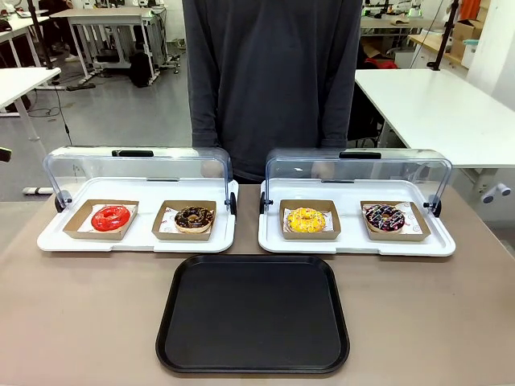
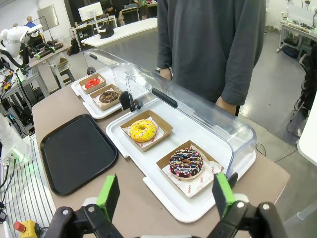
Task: Move the third donut from the left to the tray.
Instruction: Pick up the Paper togo box containing the Donut indicated by the person and place it on the Handle tray.
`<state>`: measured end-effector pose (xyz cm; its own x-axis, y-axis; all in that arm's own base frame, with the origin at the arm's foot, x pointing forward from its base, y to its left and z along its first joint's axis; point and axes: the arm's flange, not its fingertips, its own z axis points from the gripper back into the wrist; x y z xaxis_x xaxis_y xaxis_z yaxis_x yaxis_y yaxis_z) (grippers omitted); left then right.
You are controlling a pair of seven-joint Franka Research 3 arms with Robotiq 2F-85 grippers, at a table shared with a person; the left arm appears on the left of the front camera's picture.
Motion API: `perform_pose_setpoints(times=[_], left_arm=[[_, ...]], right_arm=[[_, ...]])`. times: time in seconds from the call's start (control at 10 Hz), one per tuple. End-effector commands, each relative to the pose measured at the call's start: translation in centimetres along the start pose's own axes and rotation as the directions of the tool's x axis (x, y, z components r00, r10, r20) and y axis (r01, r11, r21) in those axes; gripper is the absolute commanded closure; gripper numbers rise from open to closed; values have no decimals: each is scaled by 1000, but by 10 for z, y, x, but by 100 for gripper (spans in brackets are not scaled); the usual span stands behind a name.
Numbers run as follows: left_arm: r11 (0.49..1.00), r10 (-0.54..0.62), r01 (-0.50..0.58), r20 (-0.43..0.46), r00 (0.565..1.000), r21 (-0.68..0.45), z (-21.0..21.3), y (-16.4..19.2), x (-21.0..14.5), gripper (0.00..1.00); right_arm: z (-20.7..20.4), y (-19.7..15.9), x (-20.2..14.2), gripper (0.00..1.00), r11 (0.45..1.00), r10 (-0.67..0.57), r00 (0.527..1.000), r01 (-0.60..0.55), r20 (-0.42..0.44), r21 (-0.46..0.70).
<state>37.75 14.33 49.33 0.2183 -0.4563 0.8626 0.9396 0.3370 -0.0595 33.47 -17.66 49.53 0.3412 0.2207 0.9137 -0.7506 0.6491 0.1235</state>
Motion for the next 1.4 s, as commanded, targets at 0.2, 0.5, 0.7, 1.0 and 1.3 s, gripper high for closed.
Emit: perform_pose_setpoints(times=[0.2,0.5,0.7,1.0,1.3], left_arm=[[1000,-6,6,4,1000,-4,1,1,1,0],[1000,-6,6,4,1000,-4,1,1,1,0],[1000,-6,6,4,1000,-4,1,1,1,0],[1000,-6,6,4,1000,-4,1,1,1,0],[1000,-6,6,4,1000,-4,1,1,1,0]], right_arm=[[-2,-3,2,0,1000,25,999,-25,28,-2],[-2,-3,2,0,1000,25,999,-25,28,-2],[-2,-3,2,0,1000,25,999,-25,28,-2],[-2,-3,2,0,1000,25,999,-25,28,-2],[-2,-3,2,0,1000,25,999,-25,28,-2]])
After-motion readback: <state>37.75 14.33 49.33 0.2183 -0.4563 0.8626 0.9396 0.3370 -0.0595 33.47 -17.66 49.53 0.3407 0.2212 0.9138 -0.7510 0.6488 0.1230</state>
